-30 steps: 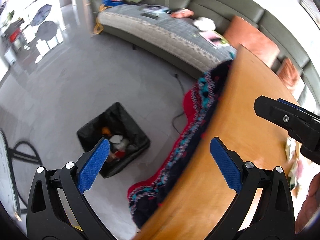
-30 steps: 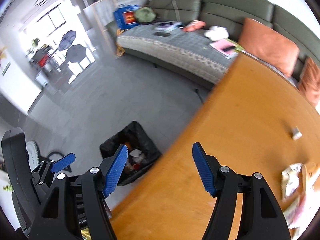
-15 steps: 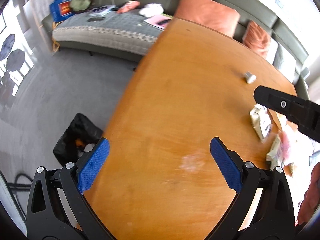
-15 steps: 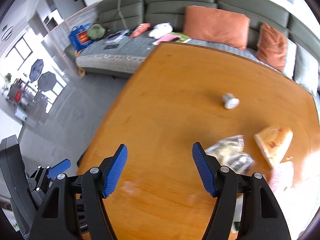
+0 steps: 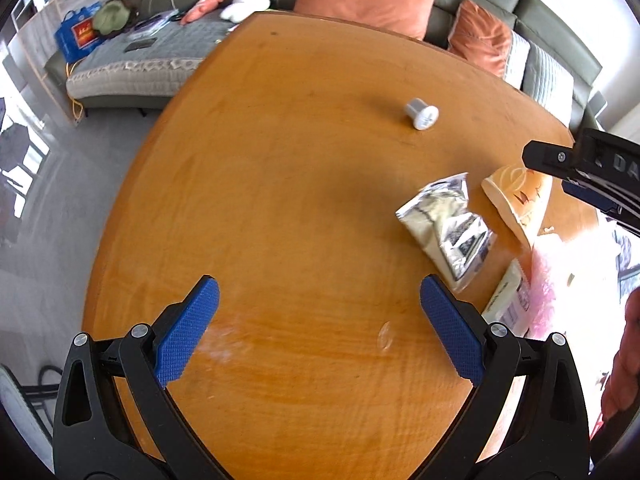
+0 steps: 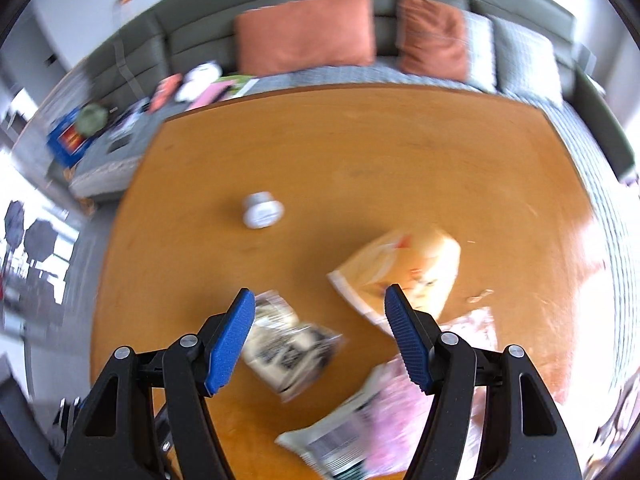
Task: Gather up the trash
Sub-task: 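Grasp the yellow corn snack cup with the right gripper while the left grasps the crumpled snack packet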
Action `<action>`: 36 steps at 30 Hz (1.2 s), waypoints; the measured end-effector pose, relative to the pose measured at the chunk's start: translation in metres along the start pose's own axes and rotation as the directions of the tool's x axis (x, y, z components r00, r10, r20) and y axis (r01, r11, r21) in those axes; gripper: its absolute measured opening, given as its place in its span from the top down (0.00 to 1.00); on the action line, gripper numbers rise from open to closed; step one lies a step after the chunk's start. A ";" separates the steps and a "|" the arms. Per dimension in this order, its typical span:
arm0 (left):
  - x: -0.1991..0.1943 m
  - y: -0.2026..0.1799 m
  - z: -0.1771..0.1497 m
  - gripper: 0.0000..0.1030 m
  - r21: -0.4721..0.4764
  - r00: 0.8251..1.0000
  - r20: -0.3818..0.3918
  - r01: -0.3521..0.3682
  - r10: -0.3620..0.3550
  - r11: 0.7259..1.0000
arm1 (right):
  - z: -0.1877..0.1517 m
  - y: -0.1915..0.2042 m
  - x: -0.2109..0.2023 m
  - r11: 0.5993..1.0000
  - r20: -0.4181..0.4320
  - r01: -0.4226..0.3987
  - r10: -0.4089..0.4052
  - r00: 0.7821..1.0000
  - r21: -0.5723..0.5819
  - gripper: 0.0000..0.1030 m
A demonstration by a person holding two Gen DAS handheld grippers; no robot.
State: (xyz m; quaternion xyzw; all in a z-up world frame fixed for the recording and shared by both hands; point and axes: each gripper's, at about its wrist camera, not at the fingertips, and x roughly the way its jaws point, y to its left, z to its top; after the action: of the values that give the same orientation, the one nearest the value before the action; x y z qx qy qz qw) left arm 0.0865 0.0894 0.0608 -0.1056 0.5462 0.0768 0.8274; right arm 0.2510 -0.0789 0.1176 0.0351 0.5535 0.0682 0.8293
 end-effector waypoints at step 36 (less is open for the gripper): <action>0.081 -0.087 0.046 0.13 -0.237 0.988 -0.153 -0.060 0.023 0.970 | 0.049 -0.116 0.004 0.984 0.002 -0.050 0.051 0.999 0.169 0.45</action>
State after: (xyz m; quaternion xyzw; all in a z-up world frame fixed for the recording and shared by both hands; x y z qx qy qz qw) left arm 0.1803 0.0184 0.0121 -0.1990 0.5952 0.1517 0.7636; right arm 0.3061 -0.1920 0.1176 0.1194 0.5570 0.0420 0.8208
